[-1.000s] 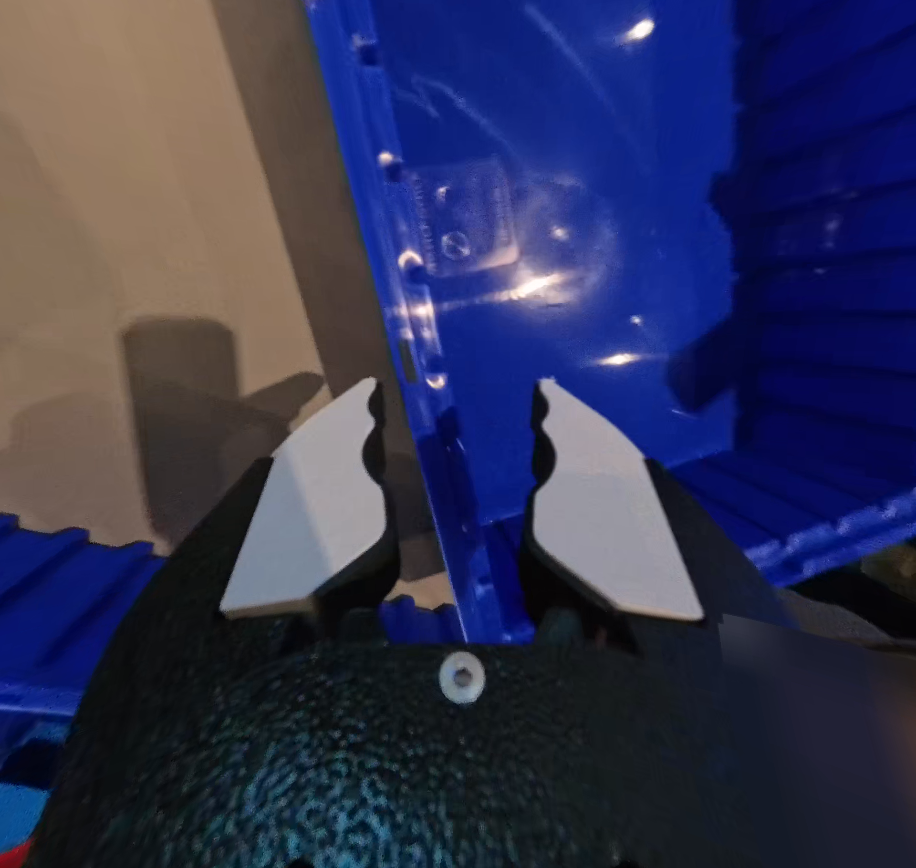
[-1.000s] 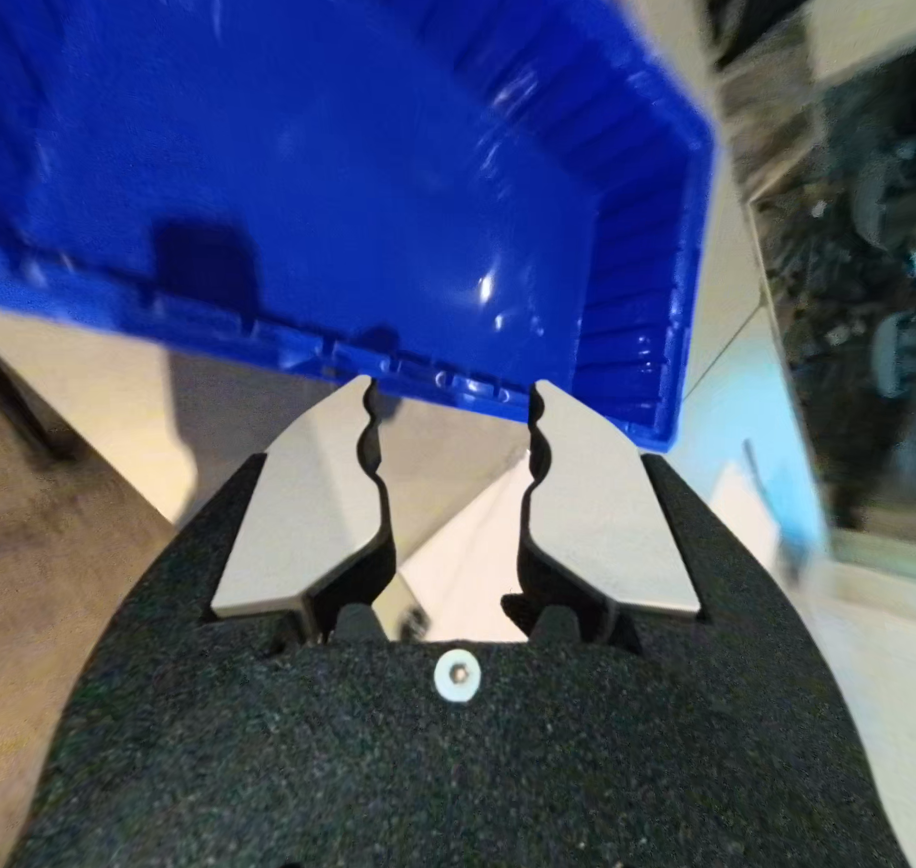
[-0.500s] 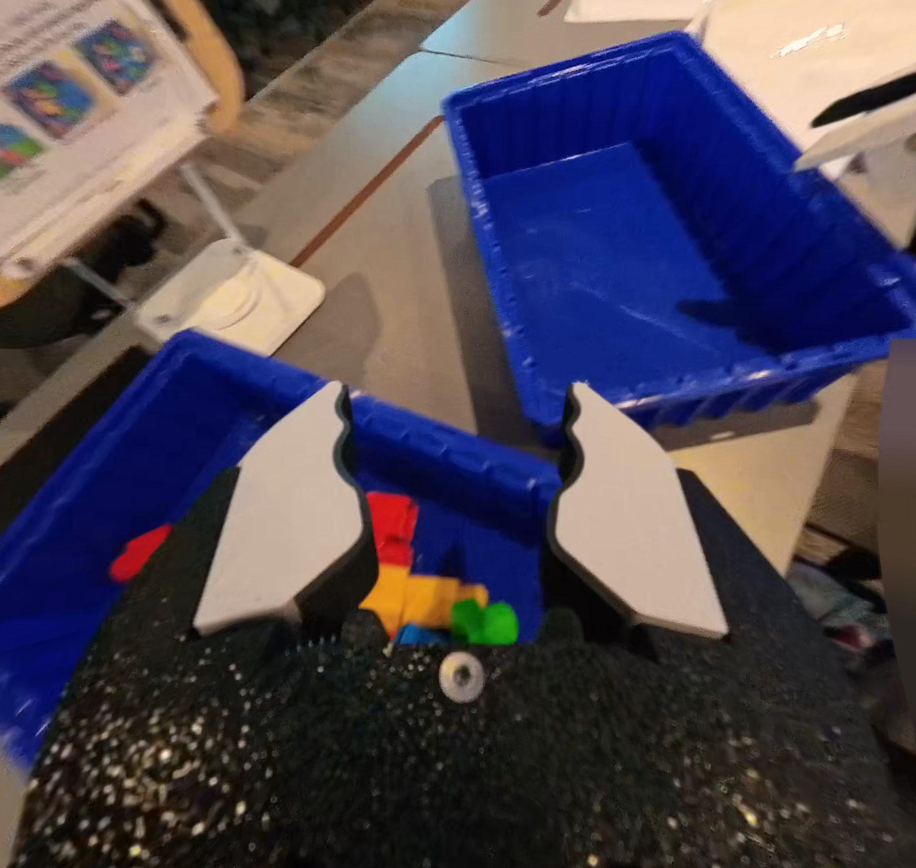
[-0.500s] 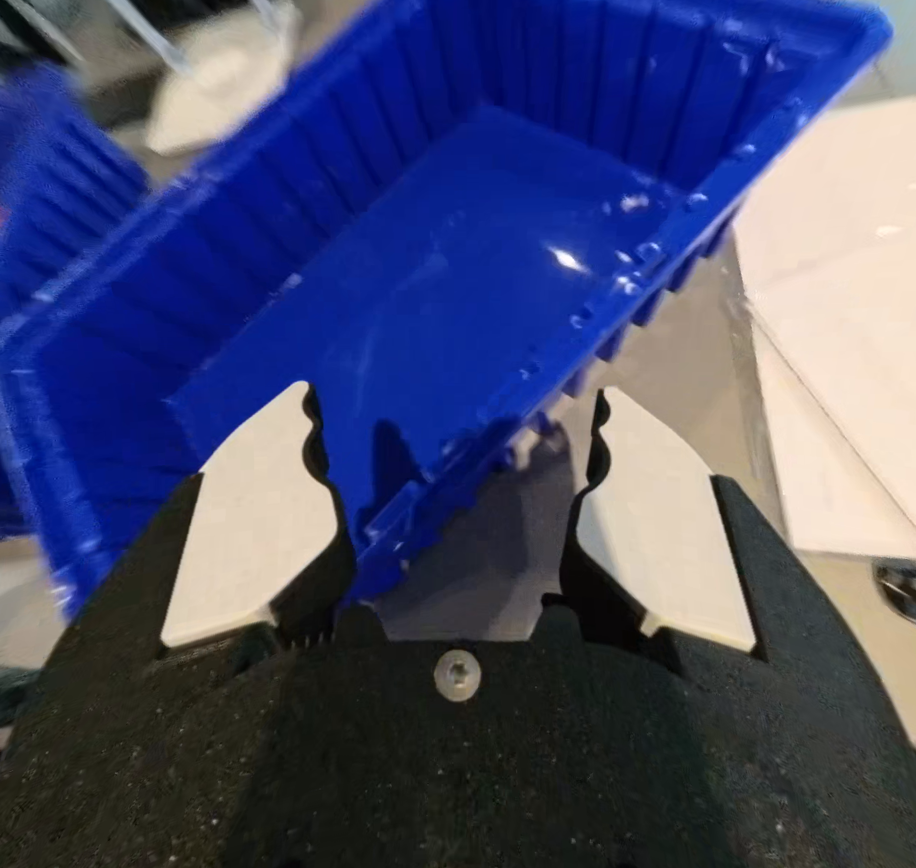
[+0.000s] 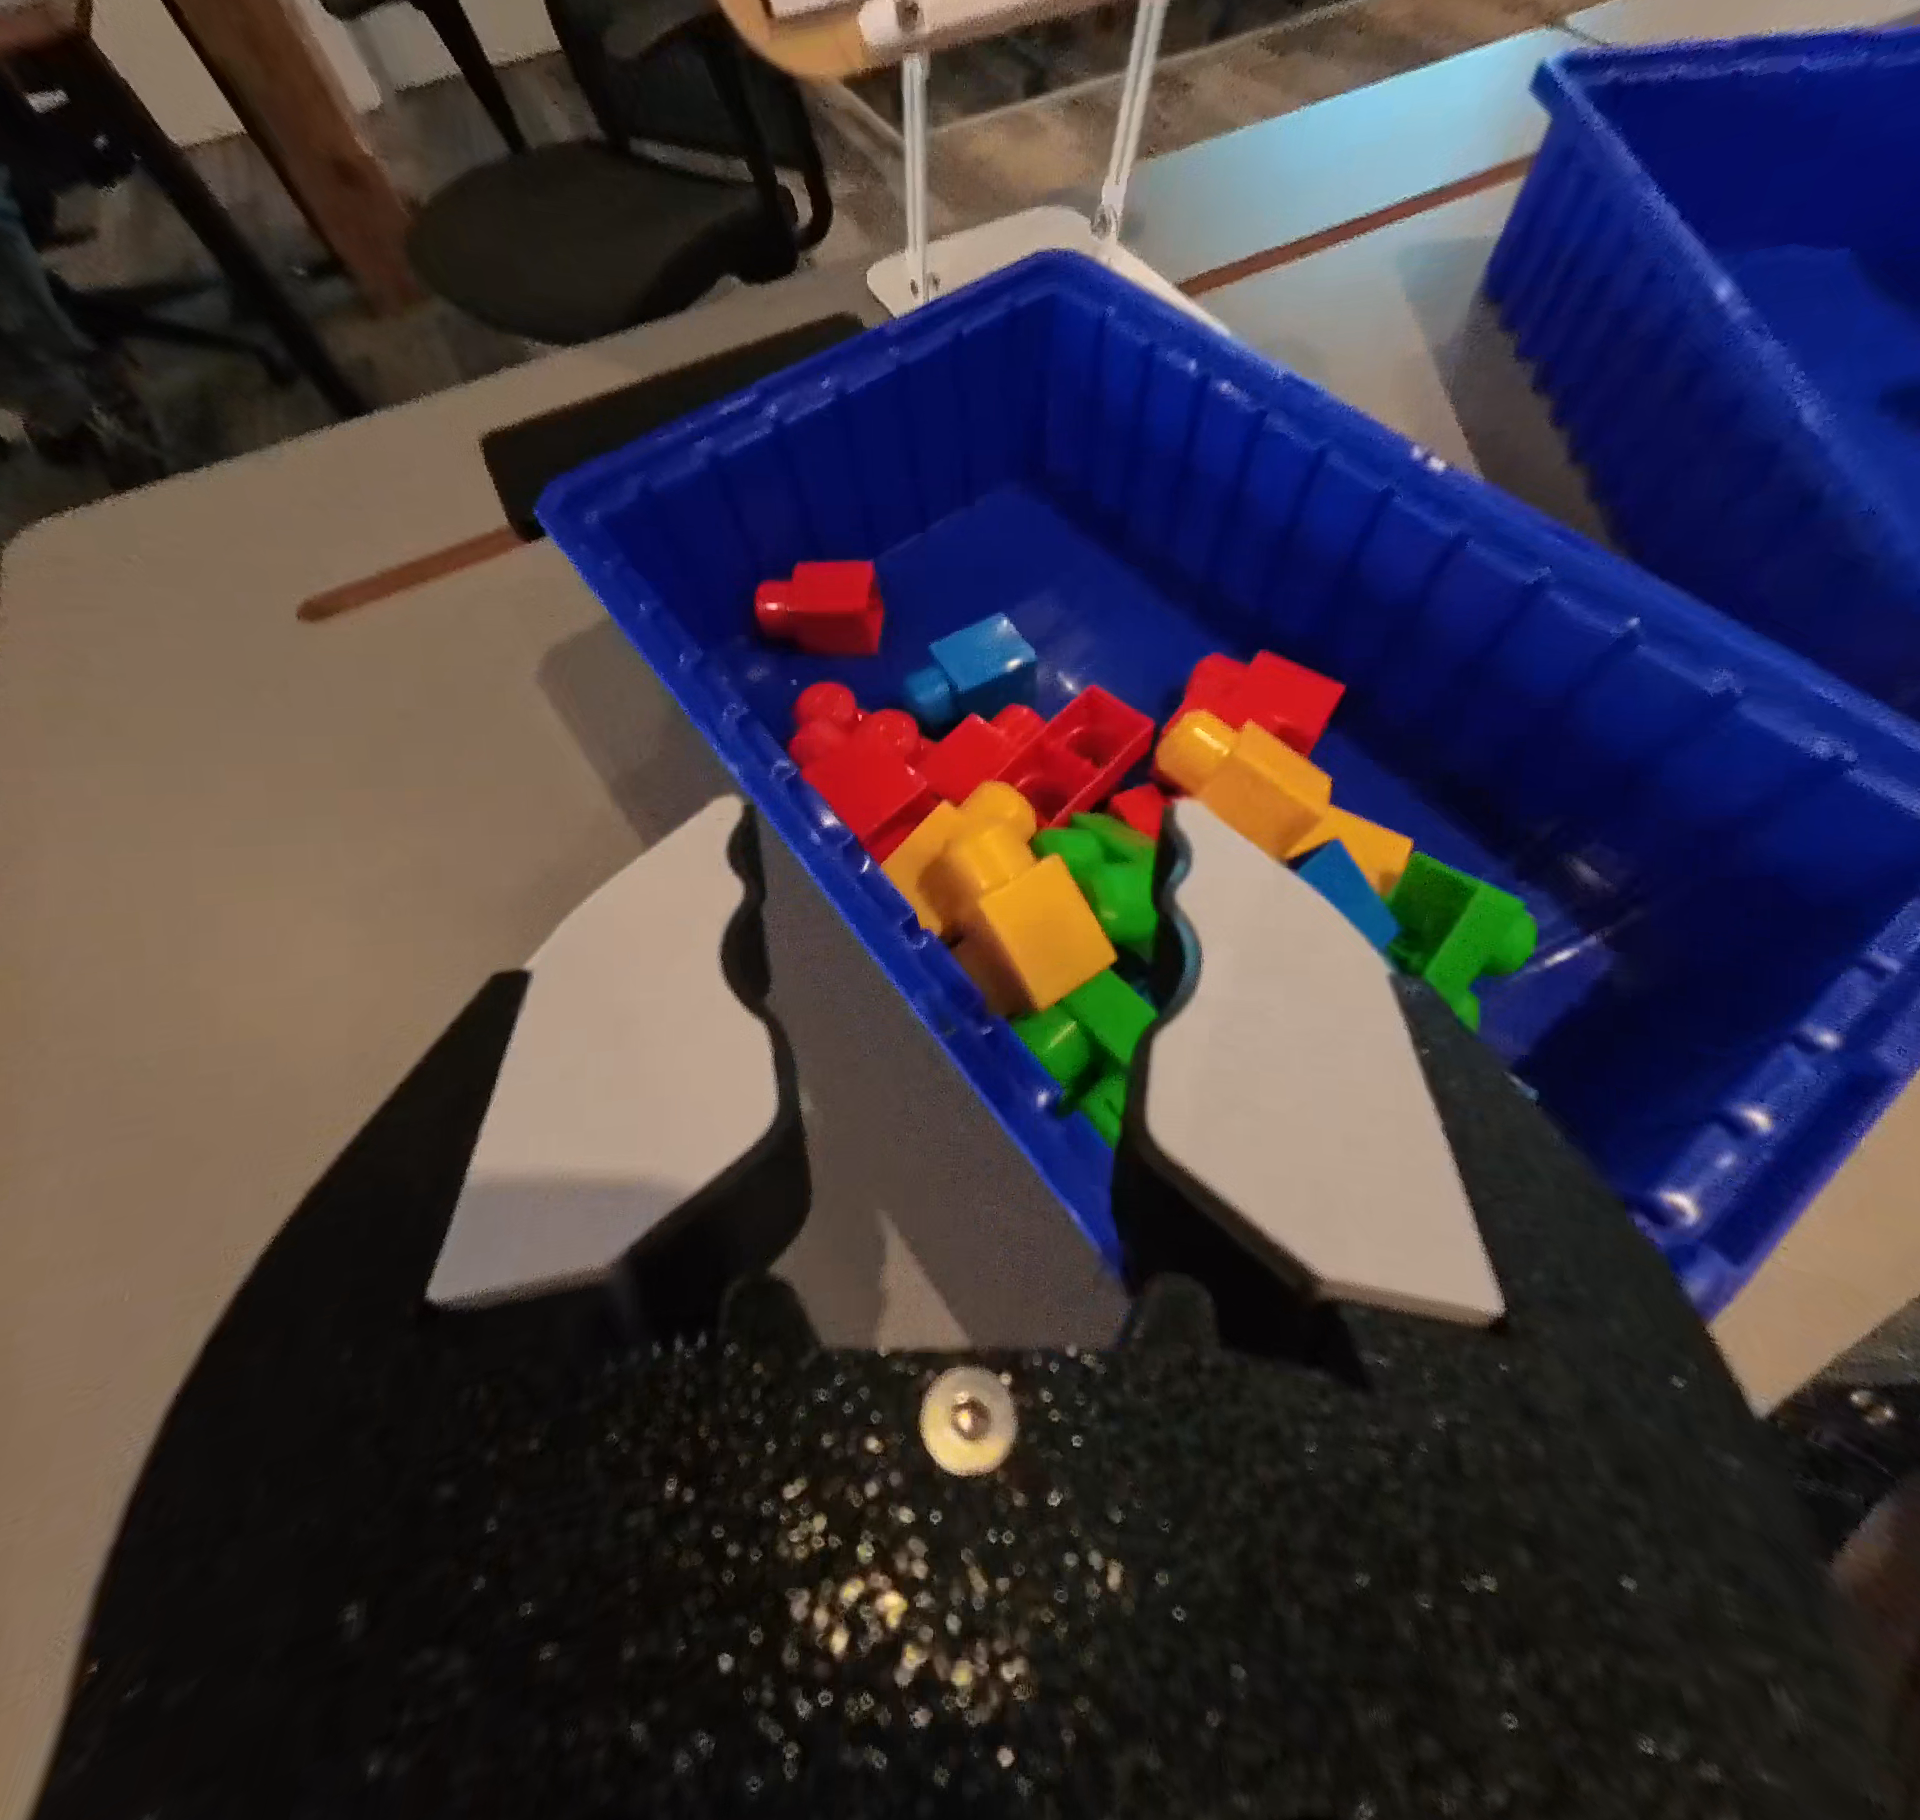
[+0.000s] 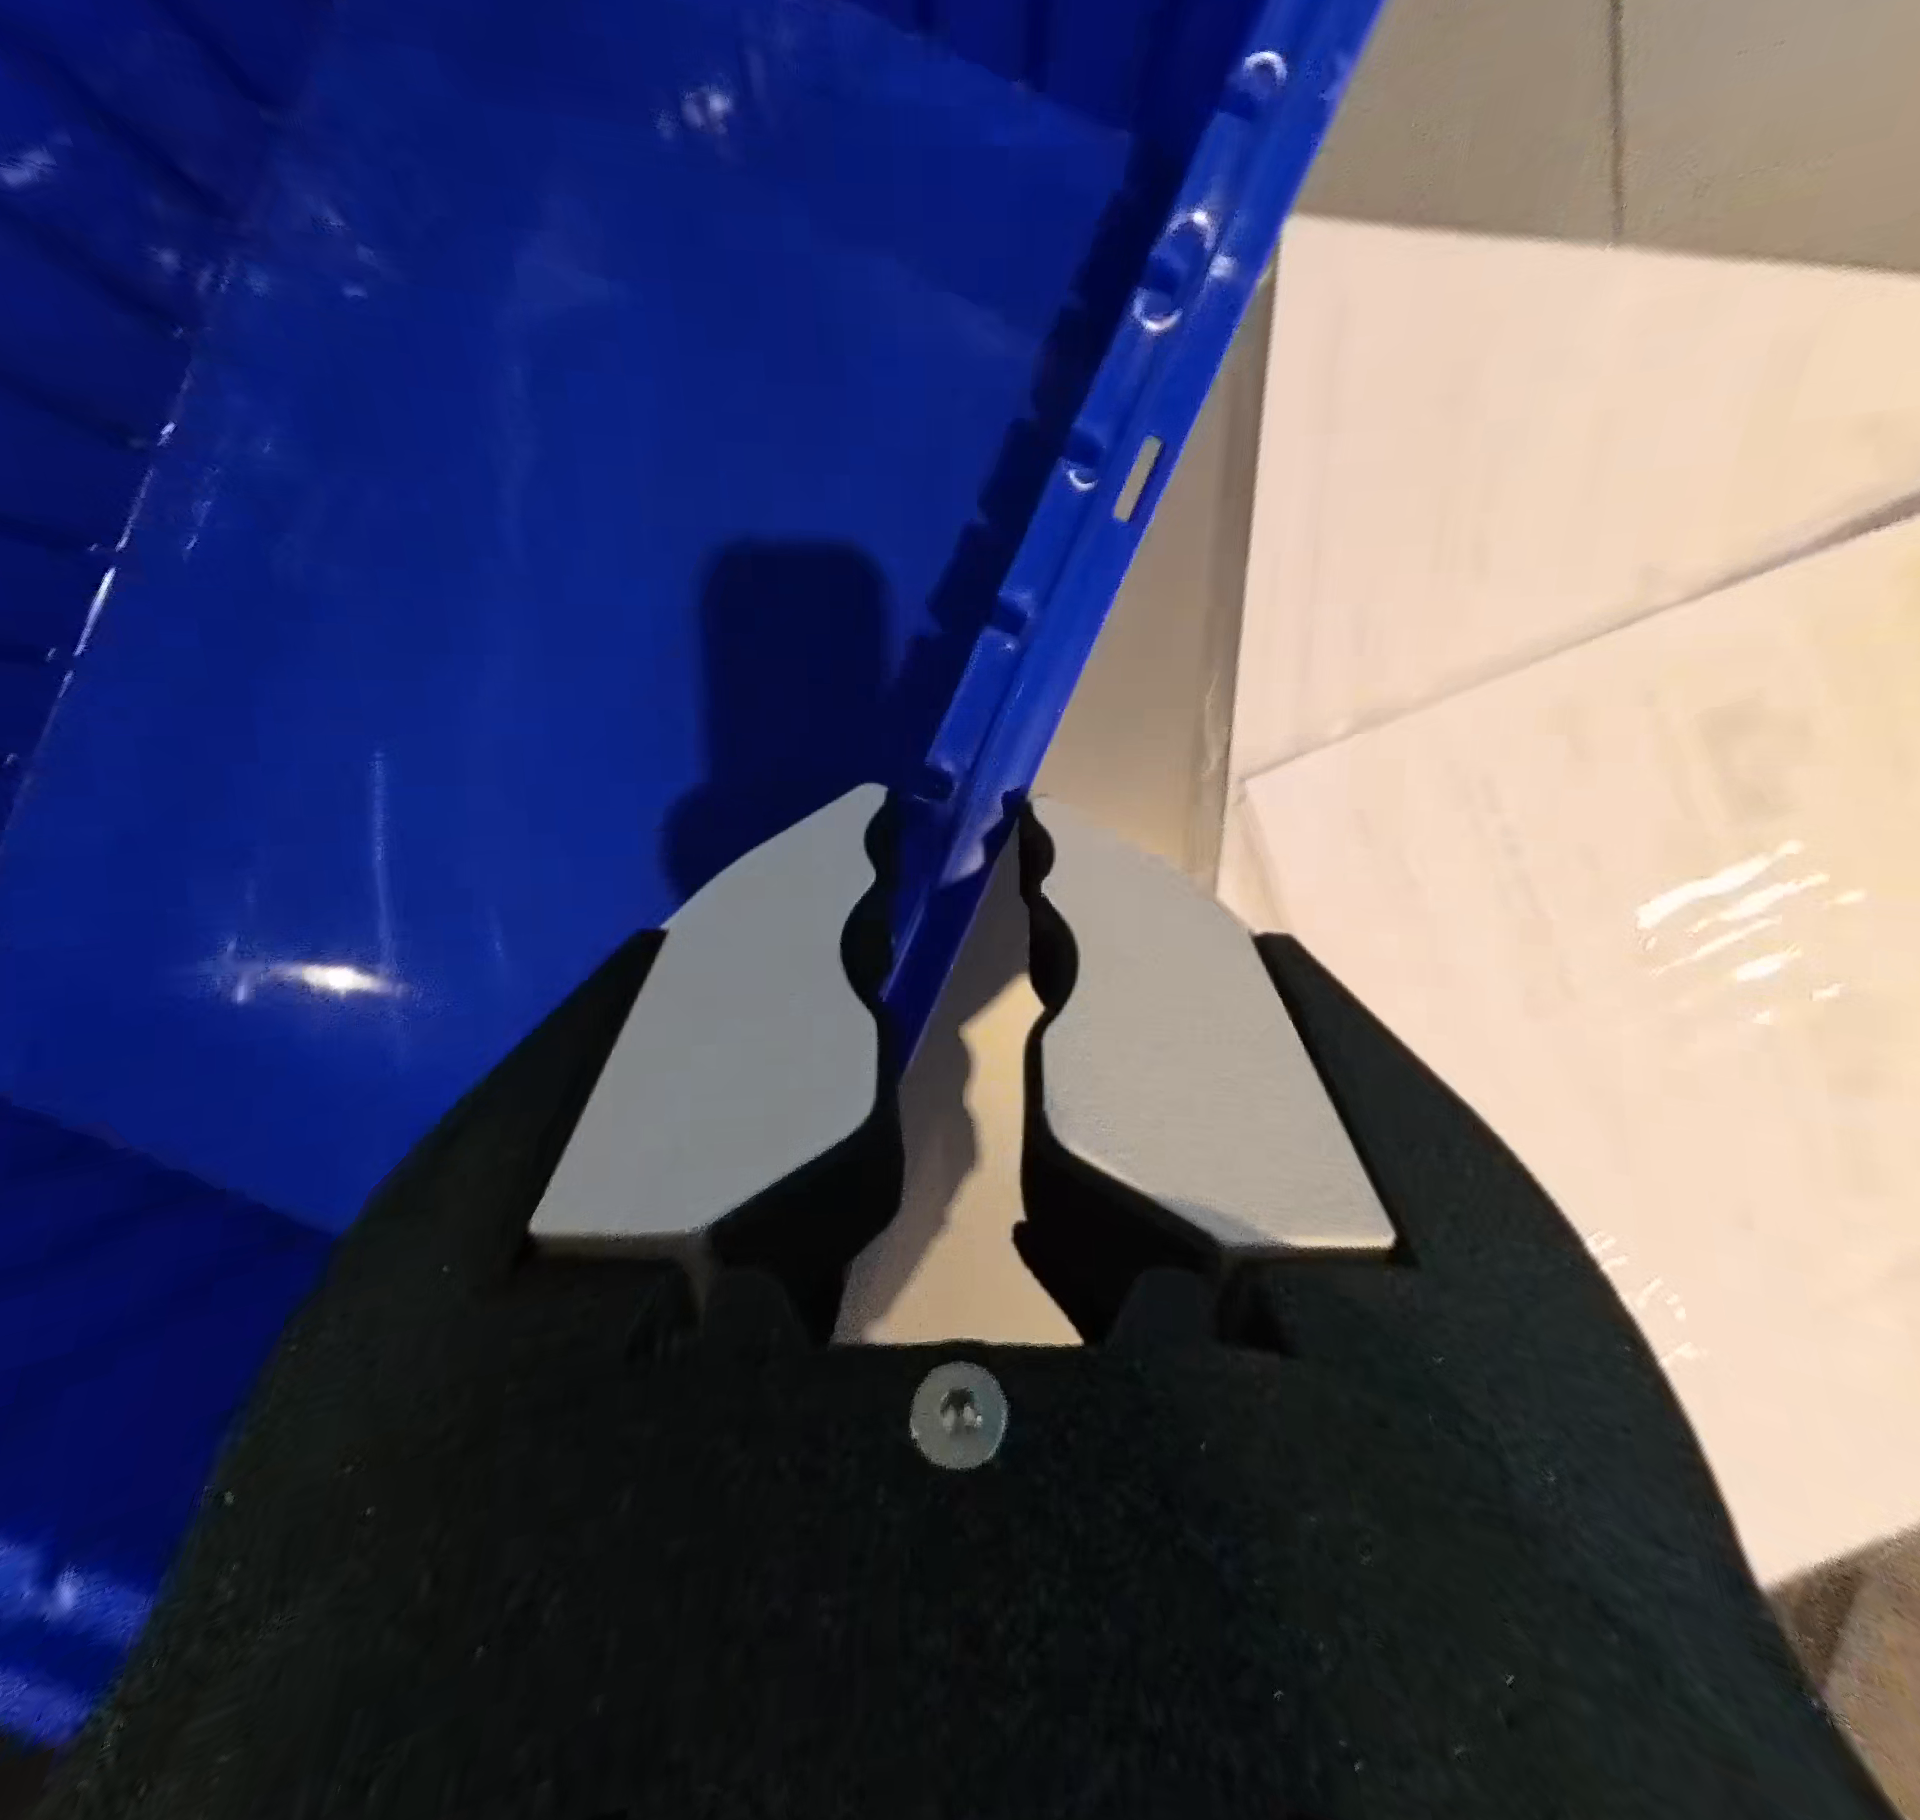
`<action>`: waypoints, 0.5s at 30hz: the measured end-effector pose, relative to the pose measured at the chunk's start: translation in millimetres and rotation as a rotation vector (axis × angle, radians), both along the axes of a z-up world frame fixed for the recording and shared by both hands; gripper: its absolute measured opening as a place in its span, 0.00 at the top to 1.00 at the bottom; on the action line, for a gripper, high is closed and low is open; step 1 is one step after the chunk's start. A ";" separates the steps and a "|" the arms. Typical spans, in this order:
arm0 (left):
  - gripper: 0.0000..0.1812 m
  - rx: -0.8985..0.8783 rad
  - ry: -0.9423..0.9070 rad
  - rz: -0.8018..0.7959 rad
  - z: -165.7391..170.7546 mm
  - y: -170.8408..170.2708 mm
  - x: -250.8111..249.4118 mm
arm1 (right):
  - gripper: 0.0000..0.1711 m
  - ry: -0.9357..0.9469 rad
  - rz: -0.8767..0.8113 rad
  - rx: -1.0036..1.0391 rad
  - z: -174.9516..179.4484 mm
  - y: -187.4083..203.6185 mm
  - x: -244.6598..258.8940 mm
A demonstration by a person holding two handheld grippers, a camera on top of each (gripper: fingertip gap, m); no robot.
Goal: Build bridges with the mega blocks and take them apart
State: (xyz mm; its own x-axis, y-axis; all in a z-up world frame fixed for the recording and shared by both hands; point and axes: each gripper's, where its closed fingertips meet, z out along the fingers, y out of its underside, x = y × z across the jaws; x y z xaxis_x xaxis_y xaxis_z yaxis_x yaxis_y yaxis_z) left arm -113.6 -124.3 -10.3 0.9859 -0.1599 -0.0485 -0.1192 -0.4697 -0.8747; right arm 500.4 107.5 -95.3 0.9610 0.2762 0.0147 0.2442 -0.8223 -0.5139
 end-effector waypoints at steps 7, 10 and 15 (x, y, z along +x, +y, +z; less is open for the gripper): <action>0.59 -0.181 -0.062 -0.039 -42.9 13.2 -5.2 | 0.84 -0.122 0.064 0.050 13.0 37.5 -3.6; 0.59 -0.145 -0.053 -0.010 -39.5 9.4 -9.3 | 0.82 0.171 0.215 0.305 84.1 7.7 -75.8; 0.74 0.021 -0.089 0.028 -19.8 -7.8 -8.6 | 1.00 0.088 0.695 0.376 109.5 -76.8 -216.4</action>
State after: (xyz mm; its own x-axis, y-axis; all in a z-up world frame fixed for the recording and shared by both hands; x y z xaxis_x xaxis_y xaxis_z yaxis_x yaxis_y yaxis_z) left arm -122.2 -132.1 -30.1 0.9905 -0.1324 0.0363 -0.0279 -0.4532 -0.8910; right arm 283.9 30.7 14.2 0.5720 0.8049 0.1579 0.5835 -0.2641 -0.7680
